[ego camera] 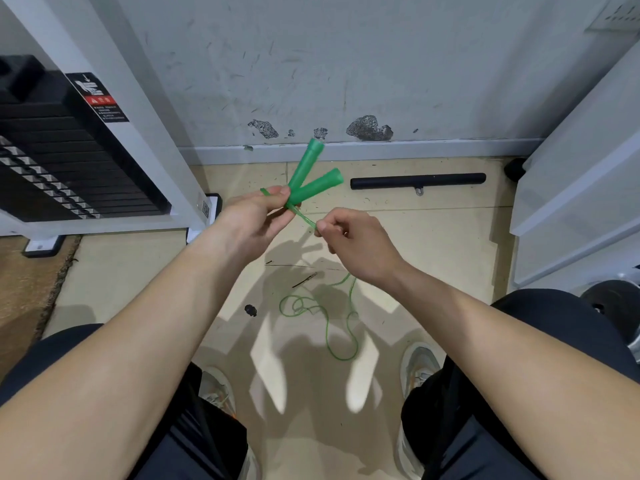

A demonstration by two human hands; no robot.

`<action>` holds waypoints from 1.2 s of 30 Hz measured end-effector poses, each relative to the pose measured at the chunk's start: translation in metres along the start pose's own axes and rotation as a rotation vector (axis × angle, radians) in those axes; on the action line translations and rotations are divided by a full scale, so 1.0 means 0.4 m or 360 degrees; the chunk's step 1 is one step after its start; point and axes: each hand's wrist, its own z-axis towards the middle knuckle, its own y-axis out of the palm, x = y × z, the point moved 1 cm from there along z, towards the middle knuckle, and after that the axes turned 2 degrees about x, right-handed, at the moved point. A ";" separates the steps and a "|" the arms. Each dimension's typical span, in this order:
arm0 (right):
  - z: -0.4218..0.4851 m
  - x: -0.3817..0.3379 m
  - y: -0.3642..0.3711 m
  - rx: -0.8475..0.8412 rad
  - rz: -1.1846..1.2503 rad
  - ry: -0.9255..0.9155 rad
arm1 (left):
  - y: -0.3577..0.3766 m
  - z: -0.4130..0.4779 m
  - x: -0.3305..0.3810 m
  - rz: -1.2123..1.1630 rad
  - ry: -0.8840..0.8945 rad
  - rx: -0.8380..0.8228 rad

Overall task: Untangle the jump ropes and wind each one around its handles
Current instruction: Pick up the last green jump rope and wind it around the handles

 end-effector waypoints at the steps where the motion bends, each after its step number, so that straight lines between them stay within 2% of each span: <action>1: 0.007 0.003 -0.008 -0.0055 -0.0008 0.0049 | -0.003 -0.001 0.008 0.0038 -0.0028 -0.0047; 6: 0.040 0.014 -0.080 -0.0334 -0.0010 0.0240 | -0.007 -0.027 0.028 0.0487 0.0027 -0.0466; 11: 0.045 0.017 -0.108 -0.0425 0.0136 0.0311 | -0.016 -0.049 0.033 0.1279 0.0362 -0.0768; 15: 0.040 0.019 -0.094 -0.0503 0.0364 0.0337 | -0.007 -0.048 0.001 0.1871 0.0655 -0.0761; 18: 0.037 0.014 -0.083 -0.0449 0.0368 0.0320 | 0.000 -0.036 -0.023 0.2079 0.0856 -0.0523; 20: 0.036 0.009 -0.071 -0.0352 0.0244 0.0254 | -0.001 -0.025 -0.040 0.2052 0.0912 -0.0366; 24: 0.031 0.012 -0.045 -0.0173 0.0014 0.0101 | -0.010 -0.010 -0.062 0.1794 0.0779 -0.0240; 27: 0.021 0.012 -0.033 -0.0180 -0.0129 -0.0072 | -0.014 0.000 -0.068 0.1663 0.0671 -0.0243; 34: 0.009 0.005 -0.035 -0.0156 -0.0268 -0.0155 | -0.006 -0.010 -0.081 0.1133 0.0244 -0.0323; 36: 0.005 0.003 -0.037 -0.0156 -0.0311 -0.0186 | -0.007 -0.010 -0.083 0.1044 0.0204 -0.0270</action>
